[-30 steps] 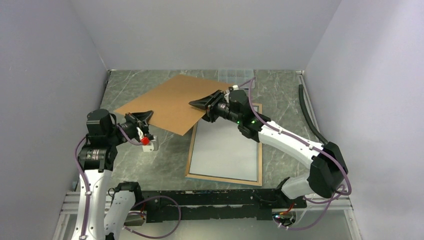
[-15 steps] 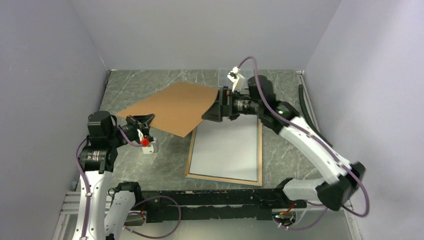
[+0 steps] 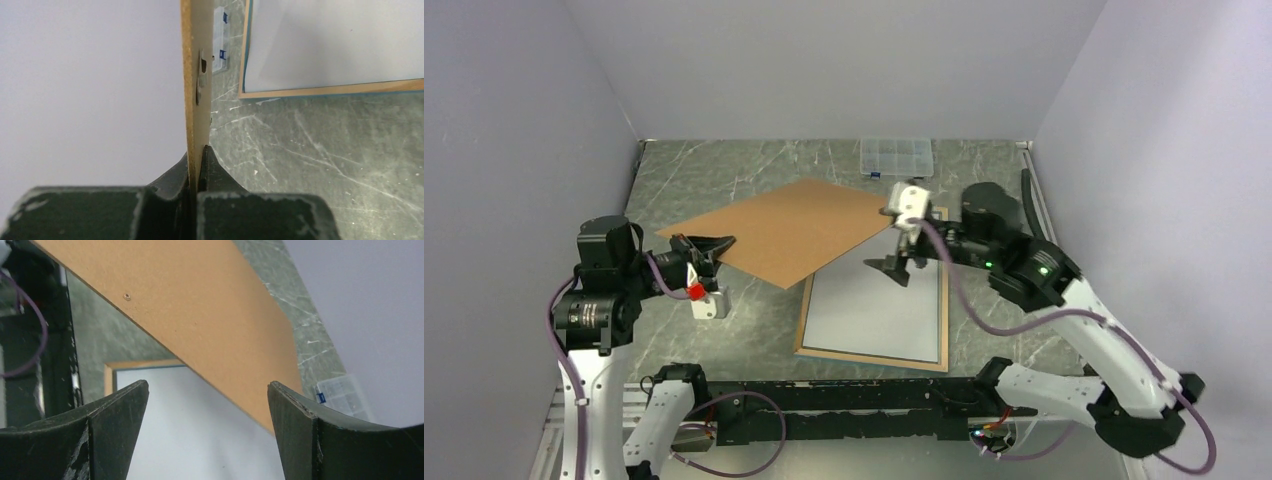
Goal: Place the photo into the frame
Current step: Turn over the photo frame item on the photo frame.
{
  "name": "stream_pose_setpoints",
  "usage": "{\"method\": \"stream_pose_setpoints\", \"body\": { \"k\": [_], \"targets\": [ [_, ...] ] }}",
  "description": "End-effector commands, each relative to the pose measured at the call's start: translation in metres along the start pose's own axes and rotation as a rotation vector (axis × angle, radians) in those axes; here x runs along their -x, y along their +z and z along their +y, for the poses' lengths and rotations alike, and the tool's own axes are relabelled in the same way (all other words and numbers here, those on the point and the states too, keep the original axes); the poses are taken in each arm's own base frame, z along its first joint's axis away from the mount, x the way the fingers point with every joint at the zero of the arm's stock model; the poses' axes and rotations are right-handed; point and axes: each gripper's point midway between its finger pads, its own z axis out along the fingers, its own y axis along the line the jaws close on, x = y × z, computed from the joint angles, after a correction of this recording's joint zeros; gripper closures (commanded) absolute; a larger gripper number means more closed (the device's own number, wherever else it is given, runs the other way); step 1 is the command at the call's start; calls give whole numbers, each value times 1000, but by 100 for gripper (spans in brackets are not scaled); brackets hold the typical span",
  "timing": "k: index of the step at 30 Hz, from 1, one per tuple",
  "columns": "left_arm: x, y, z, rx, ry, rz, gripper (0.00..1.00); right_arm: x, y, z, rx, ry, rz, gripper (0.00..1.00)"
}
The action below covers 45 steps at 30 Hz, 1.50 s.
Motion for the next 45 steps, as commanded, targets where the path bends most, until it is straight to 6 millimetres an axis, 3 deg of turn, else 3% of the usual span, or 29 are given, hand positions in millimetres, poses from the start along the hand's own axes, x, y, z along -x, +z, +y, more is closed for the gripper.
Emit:
{"method": "stream_pose_setpoints", "body": {
  "k": [1, 7, 15, 24, 29, 31, 34, 39, 45],
  "targets": [
    [28, -4, 10, -6, 83, -95, 97, -6, 19, -4, -7, -242, 103, 9],
    [26, -4, 11, -17, 68, -87, 97, -4, 42, 5, 20, -302, 118, 21],
    [29, -4, 19, -3, 63, -95, 97, -18, 65, -1, -55, -360, 152, 66],
    [29, -4, 26, 10, 41, -101, 97, -16, 75, 9, -61, -382, 111, 69],
    [28, -4, 32, 33, 26, -94, 96, -8, 73, 3, -125, -371, 76, 86],
    [25, -4, 40, 65, 13, -83, 87, 1, 70, 2, -145, -342, 42, 93],
    [21, -4, 56, 132, -26, -72, 39, 15, 65, -2, -179, -272, -11, 100],
    [16, -3, 77, 192, -138, -71, 10, 39, 61, -2, -180, -113, -132, 100],
    [14, -10, 111, 359, -203, -81, 6, 50, 61, -21, -205, 95, -144, 100]
  ]
}}
